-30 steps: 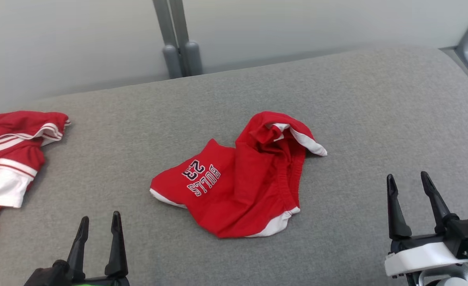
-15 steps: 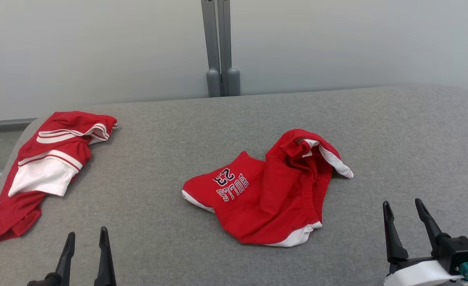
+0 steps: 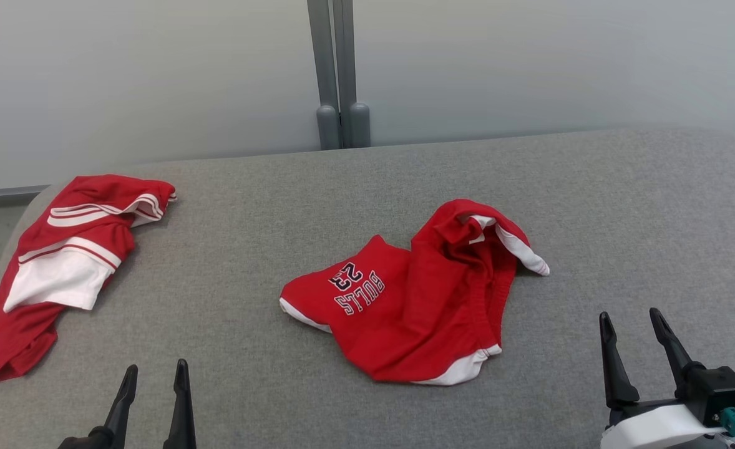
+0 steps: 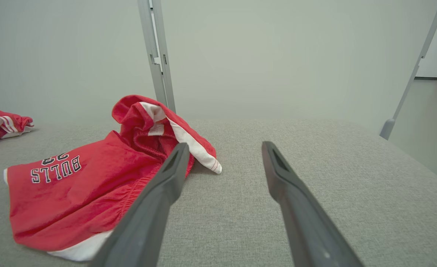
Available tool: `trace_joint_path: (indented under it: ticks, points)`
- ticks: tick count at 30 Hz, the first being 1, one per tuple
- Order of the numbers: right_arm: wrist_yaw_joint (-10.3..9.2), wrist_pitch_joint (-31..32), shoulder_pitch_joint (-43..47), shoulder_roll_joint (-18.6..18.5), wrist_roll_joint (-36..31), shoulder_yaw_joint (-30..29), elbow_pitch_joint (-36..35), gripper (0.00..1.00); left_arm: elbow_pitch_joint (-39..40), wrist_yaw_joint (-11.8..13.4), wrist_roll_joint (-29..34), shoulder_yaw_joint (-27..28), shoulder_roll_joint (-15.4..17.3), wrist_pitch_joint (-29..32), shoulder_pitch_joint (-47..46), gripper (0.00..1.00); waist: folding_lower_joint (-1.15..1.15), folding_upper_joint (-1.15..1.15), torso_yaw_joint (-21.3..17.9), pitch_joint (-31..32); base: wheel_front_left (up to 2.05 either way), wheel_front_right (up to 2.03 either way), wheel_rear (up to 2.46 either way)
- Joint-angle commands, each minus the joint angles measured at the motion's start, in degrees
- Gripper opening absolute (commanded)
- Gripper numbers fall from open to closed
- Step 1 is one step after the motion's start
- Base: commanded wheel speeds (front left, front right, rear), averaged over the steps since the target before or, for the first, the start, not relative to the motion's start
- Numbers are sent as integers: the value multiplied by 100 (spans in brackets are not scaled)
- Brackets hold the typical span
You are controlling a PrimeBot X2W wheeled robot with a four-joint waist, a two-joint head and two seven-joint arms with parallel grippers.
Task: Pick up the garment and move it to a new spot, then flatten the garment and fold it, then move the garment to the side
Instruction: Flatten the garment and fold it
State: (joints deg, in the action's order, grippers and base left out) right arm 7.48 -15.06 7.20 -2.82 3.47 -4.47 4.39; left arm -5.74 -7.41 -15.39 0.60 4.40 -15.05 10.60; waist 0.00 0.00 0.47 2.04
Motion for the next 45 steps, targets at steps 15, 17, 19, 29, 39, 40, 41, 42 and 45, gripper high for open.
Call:
trace_joint_path:
  ticks: [15, 17, 19, 29, 39, 40, 41, 42, 45]
  points:
    - [3, -18, -166, -14, 54, 31, -17, 100, 66, -14, 78, -451, 117, -17, -285, 100, 0, 0, -177, -82, 0, 0, 0]
    - [3, -18, -189, -14, 25, 24, -36, 100, 121, -14, 55, -964, 153, -18, -451, 100, 0, 0, -247, -91, 0, 0, 0]
    - [3, -18, -209, -13, 8, 38, -55, 100, 104, -14, 23, -1659, 245, -17, -706, 100, 0, 0, -330, -108, 0, 0, 0]
    - [3, -18, -531, -11, 134, 181, -173, 100, -1008, -4, -430, -4364, 127, 860, -2716, 100, 0, 0, -1026, -553, 0, 0, 0]
    - [3, -18, -726, -10, 549, 135, -113, 100, -2583, 192, -775, -4952, 110, 1717, -3625, 100, 0, 0, -1908, -1094, 0, 0, 0]
    - [3, -18, -727, -9, 573, 127, -104, 100, -2729, 263, -734, -4938, 136, 1749, -3673, 100, 0, 0, -1957, -1122, 0, 0, 0]
    - [3, -18, -728, -9, 599, 117, -93, 100, -2884, 301, -677, -4964, 160, 1796, -3745, 100, 0, 0, -2010, -1151, 0, 0, 0]
    - [3, -18, -735, -9, 622, 113, -85, 100, -2987, 332, -721, -4946, 140, 1818, -3782, 100, 0, 0, -2048, -1173, 0, 0, 0]
    - [3, -18, -758, -9, 683, 86, -78, 100, -3304, 297, -809, -4980, 81, 1981, -3885, 100, 0, 0, -2112, -1221, 0, 0, 0]
